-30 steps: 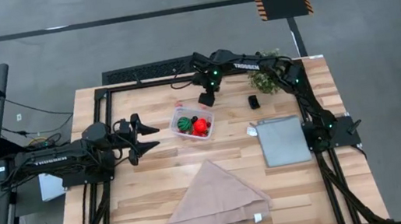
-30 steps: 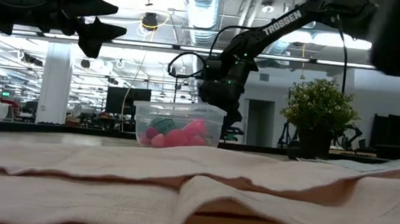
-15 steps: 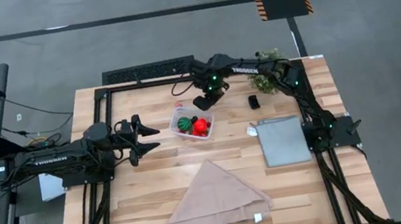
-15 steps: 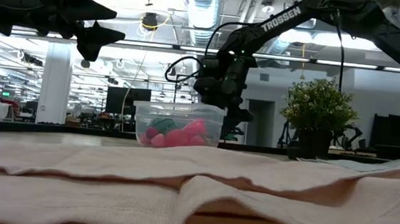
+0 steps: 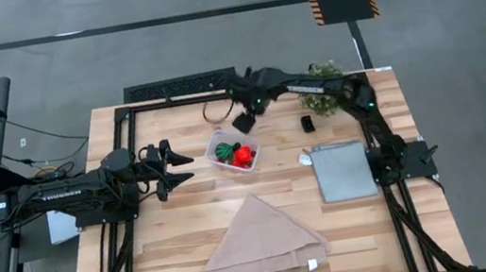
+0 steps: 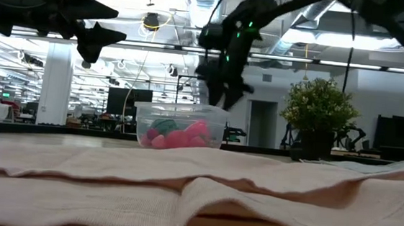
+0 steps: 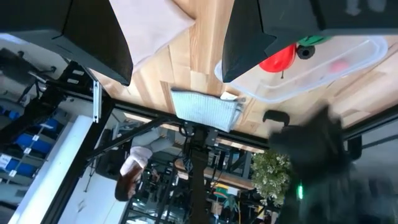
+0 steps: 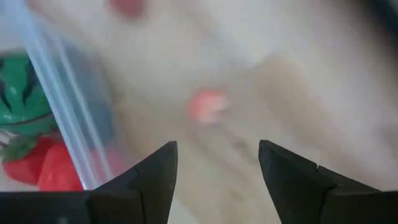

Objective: Pick and placing Produce into tupperware
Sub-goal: Put the right peach into the transparent bin

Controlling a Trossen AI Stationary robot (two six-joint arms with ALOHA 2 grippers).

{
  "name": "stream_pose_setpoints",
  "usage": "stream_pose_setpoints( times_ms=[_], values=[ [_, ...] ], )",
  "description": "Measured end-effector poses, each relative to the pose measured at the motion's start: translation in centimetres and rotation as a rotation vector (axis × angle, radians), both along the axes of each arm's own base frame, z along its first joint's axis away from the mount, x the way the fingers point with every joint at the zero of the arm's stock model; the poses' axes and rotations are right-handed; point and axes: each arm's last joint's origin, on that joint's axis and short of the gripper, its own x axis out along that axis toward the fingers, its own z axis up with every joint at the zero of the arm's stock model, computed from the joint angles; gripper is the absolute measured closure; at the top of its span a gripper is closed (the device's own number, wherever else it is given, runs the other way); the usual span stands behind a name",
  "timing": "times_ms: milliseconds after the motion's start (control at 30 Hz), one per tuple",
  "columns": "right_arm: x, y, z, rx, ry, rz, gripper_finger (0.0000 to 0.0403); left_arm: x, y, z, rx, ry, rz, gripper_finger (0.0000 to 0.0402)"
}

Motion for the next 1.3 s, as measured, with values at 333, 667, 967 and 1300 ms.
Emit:
stream_pose_setpoints(
  times_ms=[333,667,967,1300],
  values=[
    [-3.0,0.1,2.6,-0.225,-0.296,-0.026,0.0155,0.0,0.0,0.2,-0.046,-0.016,0.009,0.0166],
    [-6.3,2.4,-1.7,-0.323,-0.474,-0.050,0.0155,0.0,-0.1,0.5,-0.042,-0.050,0.002,0.0166],
    [-8.1,3.7,-5.4,-0.356,-0.431,-0.051,0.0155,0.0,0.0,0.5,-0.055,-0.052,0.035,0.0166],
    [-8.8,5.0,-7.3,-0.408,-0.536,-0.008,0.0155,0.0,0.1,0.5,-0.072,-0.053,0.075,0.0166]
  ],
)
